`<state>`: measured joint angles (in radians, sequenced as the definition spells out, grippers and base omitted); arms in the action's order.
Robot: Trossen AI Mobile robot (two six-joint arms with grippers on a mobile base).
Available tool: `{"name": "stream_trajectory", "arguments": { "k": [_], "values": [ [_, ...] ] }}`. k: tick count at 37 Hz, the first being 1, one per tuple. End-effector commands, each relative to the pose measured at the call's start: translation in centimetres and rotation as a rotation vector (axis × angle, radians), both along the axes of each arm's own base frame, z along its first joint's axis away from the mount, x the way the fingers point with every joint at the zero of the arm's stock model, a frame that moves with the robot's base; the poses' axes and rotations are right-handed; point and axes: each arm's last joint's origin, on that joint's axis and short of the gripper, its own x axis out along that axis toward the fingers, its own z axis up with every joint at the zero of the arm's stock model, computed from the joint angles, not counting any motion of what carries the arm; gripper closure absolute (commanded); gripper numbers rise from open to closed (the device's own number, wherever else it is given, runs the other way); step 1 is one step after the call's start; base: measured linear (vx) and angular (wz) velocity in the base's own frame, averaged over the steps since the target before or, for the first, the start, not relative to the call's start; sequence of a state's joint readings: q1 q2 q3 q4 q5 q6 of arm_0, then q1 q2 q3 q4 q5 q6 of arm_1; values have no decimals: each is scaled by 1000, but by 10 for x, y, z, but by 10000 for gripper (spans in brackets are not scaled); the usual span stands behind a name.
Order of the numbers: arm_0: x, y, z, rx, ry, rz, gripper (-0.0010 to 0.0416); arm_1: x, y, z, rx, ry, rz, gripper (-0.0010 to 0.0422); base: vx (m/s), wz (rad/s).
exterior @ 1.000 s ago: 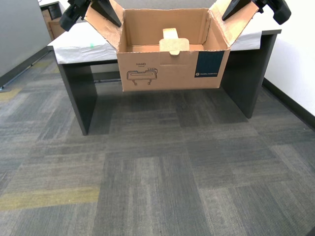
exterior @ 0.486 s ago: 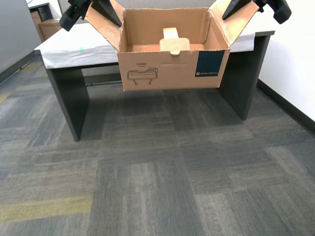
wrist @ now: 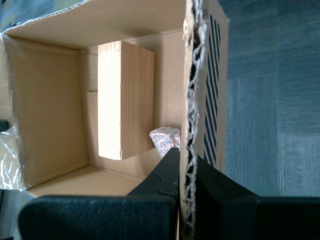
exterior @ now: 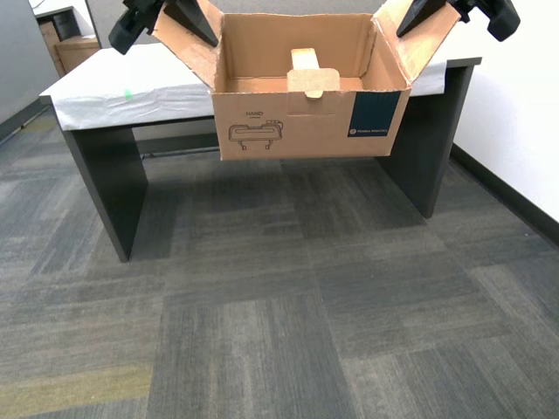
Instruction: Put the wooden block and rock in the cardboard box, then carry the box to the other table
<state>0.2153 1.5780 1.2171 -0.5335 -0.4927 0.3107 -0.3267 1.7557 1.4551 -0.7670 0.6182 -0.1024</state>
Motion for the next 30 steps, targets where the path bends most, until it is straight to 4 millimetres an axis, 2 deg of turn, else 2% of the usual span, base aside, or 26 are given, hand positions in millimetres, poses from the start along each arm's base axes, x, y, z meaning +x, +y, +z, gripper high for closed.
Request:
{"name": "stream_trajectory", "arguments": {
  "k": [1,21,30],
  "values": [
    [1,1,2,8,-9,2,406,0,-1,1,-14,-6,-17,413,116,69],
    [6,2,21,37,-48,-15,406,1,-1,1,-16,-24,-25,413,112,69],
    [5,2,20,35,-41,-15,406,0,-1,2,-28,-12,-19,413,110,40]
  ]
}}
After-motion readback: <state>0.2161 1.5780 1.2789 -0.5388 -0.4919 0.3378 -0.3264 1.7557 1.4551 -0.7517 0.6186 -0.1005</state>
